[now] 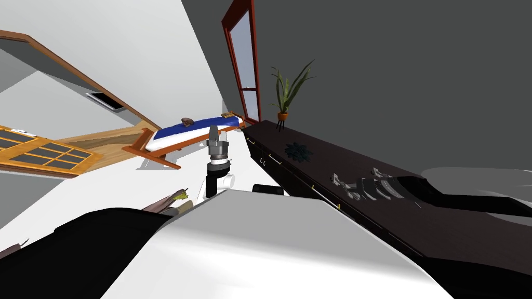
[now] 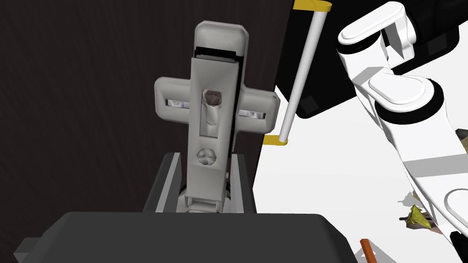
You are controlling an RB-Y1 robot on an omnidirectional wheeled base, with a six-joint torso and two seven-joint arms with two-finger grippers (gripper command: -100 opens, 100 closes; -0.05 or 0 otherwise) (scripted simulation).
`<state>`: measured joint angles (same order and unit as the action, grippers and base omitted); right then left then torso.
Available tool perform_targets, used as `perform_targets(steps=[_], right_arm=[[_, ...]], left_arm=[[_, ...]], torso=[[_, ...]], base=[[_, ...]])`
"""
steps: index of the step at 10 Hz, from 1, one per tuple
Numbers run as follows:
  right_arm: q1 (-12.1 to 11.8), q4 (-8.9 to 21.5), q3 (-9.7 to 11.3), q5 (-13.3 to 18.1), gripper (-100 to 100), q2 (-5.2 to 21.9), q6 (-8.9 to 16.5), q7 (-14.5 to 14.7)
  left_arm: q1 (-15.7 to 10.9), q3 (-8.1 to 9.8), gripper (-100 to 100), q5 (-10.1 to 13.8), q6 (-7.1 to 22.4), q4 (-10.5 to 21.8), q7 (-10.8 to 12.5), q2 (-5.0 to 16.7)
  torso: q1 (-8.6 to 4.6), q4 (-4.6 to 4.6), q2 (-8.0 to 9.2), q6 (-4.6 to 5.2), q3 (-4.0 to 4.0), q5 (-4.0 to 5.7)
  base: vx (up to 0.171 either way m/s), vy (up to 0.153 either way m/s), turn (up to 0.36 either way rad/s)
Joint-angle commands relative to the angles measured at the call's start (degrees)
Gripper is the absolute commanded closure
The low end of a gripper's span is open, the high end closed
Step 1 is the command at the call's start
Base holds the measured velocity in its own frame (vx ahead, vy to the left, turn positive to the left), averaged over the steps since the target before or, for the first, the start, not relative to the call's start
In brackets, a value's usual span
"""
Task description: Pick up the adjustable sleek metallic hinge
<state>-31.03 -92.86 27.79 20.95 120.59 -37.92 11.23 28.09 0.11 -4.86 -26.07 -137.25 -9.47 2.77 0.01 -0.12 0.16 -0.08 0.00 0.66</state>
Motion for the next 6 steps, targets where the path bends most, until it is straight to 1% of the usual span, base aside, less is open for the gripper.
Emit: perform_targets(steps=[1,4,5,6], right_arm=[[0.64,-0.41,-0.45,-0.63,100,1.93,-1.0,-0.71],[1.83,-1.1,-0.99,-1.86,100,5.25,-2.57,-1.64],[1.36,-0.72,-1.18,-1.38,100,4.37,-2.27,-1.54],[1.43,-0.7,-1.19,-1.45,0,4.5,-2.45,-1.55]], left_arm=[[0.0,0.0,0,0.0,0.0,0.0,0.0,0.0],[0.0,0.0,0,0.0,0.0,0.0,0.0,0.0],[0.0,0.0,0,0.0,0.0,0.0,0.0,0.0],[0.0,0.0,0,0.0,0.0,0.0,0.0,0.0]], torso=[[0.0,0.0,0.0,0.0,0.0,0.0],[-0.01,0.0,-0.02,0.02,-0.01,0.0],[0.0,0.0,-0.01,0.01,0.0,0.0],[-0.01,-0.02,-0.03,0.01,-0.02,0.03]], base=[[-0.022,-0.004,-0.061],[-0.016,-0.003,-0.059],[-0.007,0.0,-0.011],[0.0,0.0,0.0]])
